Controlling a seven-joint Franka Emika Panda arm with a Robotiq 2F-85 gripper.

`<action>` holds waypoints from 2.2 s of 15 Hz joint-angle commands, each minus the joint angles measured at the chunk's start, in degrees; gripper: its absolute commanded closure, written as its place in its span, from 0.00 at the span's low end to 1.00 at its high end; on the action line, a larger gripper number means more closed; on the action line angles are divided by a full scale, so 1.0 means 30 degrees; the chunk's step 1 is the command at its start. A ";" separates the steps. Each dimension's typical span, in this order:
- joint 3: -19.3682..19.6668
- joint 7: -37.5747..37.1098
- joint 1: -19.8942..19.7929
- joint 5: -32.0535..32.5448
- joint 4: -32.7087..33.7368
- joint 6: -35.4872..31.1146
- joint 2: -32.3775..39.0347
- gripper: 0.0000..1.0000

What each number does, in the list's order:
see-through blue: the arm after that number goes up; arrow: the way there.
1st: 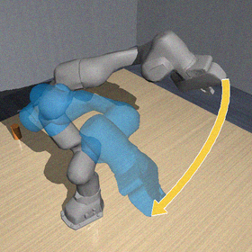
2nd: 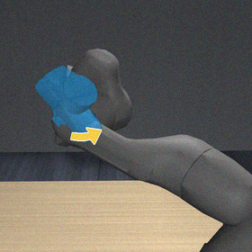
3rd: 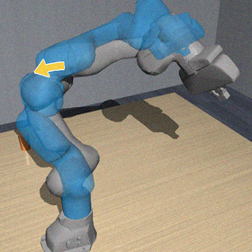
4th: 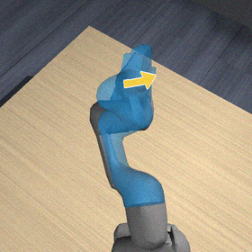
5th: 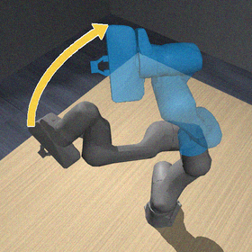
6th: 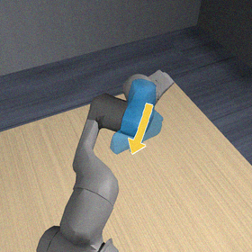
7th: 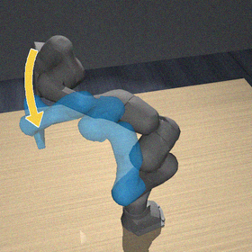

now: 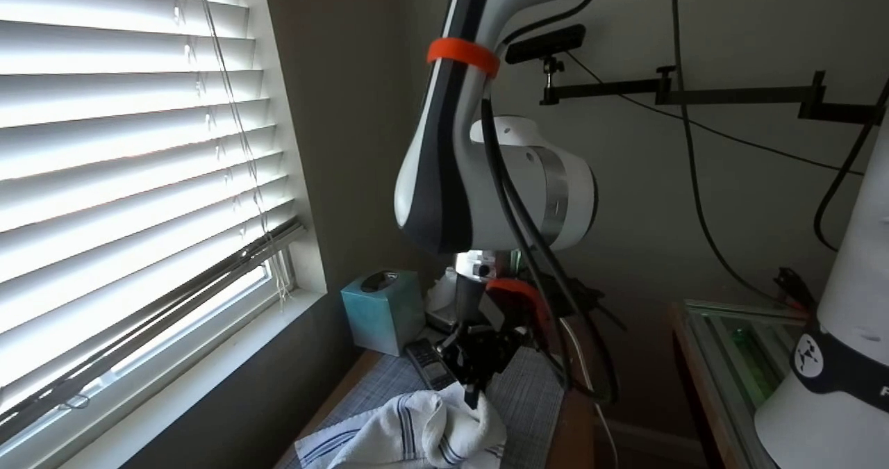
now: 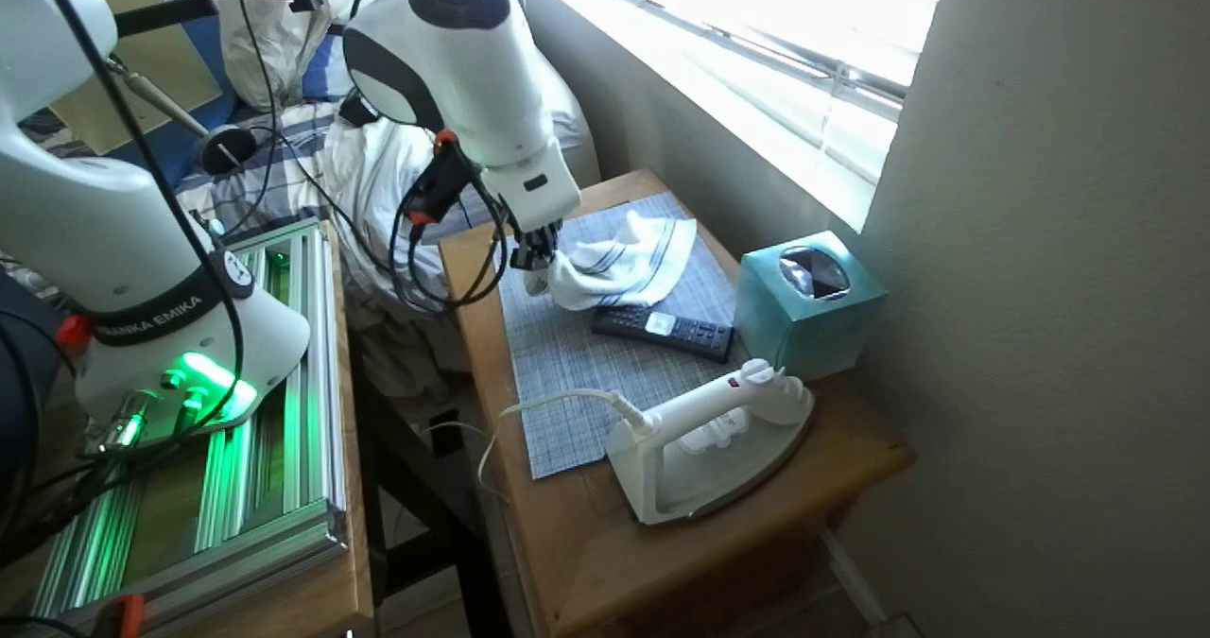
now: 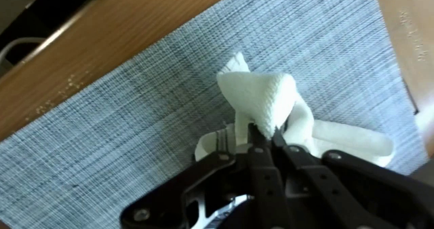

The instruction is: Fold the kitchen towel

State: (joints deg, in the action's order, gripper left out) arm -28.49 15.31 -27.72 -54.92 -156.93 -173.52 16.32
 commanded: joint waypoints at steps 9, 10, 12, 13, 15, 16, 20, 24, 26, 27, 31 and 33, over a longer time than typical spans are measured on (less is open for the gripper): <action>-0.4266 0.3255 0.0026 -0.3234 0.3455 -0.3949 0.0682 0.99; -0.4022 0.3061 0.0319 -0.2822 0.3744 -0.4584 0.1669 0.99; -0.3436 0.2877 0.0934 -0.2273 0.4448 -0.5188 0.3453 0.99; -0.3163 0.2835 0.1287 -0.2110 0.4843 -0.5276 0.4336 0.99; -0.2474 0.2780 0.2060 -0.1683 0.5680 -0.5066 0.5830 0.99; -0.1997 0.2686 0.2556 -0.1500 0.6157 -0.4970 0.6484 0.99; -0.0077 0.2342 0.4554 -0.0984 0.8230 -0.4581 0.8426 0.99; 0.2334 0.1408 0.6998 -0.1176 0.9815 -0.3422 0.9217 0.69; 0.2544 0.1164 0.7171 -0.1378 0.9314 -0.2776 0.8202 0.56; 0.2698 0.1015 0.7188 -0.1455 0.8562 -0.2147 0.7208 0.50; 0.2860 0.0934 0.6557 -0.1463 0.5521 -0.0195 0.3477 0.22; 0.3256 0.0984 0.6274 -0.1056 0.3803 0.0988 0.1417 0.07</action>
State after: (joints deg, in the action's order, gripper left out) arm -19.97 18.86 -7.48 -59.17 -136.07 -176.42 31.90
